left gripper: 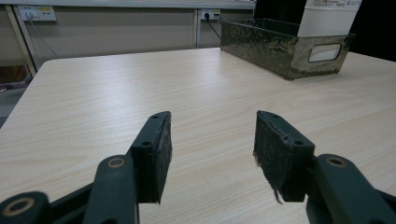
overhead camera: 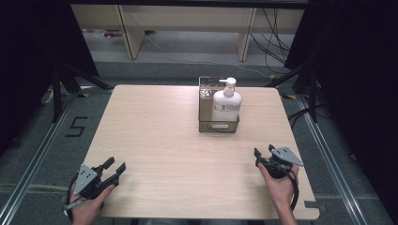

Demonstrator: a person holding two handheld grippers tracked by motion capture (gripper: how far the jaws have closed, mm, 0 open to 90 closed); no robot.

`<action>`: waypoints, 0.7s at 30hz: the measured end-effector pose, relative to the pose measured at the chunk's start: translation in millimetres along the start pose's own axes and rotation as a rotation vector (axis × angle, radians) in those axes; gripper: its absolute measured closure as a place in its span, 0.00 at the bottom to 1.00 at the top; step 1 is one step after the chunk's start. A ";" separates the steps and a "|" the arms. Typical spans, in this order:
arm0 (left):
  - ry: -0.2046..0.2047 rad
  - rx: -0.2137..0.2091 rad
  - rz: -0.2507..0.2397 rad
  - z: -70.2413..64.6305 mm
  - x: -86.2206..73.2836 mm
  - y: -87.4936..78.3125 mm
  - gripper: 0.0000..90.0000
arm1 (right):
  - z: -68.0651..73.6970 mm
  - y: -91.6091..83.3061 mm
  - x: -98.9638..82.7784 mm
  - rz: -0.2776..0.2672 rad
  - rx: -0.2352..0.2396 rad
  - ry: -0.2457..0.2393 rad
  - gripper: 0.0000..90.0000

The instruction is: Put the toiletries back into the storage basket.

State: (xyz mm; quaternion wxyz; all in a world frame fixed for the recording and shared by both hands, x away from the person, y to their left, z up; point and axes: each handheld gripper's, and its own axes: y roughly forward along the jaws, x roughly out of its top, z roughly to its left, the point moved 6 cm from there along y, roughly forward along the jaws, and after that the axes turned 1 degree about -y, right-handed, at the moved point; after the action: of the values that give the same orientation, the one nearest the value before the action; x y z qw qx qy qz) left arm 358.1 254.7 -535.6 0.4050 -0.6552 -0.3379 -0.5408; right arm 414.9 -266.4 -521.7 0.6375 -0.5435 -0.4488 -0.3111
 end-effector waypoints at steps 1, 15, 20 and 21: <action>0.000 -0.001 -0.002 0.0 0.0 0.2 0.51 | -0.2 -0.8 -2.4 0.005 -0.002 -0.002 0.44; -0.010 0.006 0.006 1.7 -0.1 -1.2 0.51 | 1.1 -4.0 -16.0 -0.022 0.006 -0.011 0.44; -0.010 0.007 0.008 1.7 -0.1 -1.0 0.51 | -0.2 -2.9 -15.0 -0.041 -0.020 -0.042 0.44; -0.010 0.007 0.007 1.8 -0.1 -0.9 0.51 | 0.0 -2.6 -15.4 -0.034 -0.026 -0.038 0.43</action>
State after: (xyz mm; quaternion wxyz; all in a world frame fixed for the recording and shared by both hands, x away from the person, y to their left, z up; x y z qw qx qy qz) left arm 358.1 256.7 -535.7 0.4075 -0.6579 -0.3393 -0.5349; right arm 406.4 -268.4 -534.6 0.6164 -0.5497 -0.4662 -0.3172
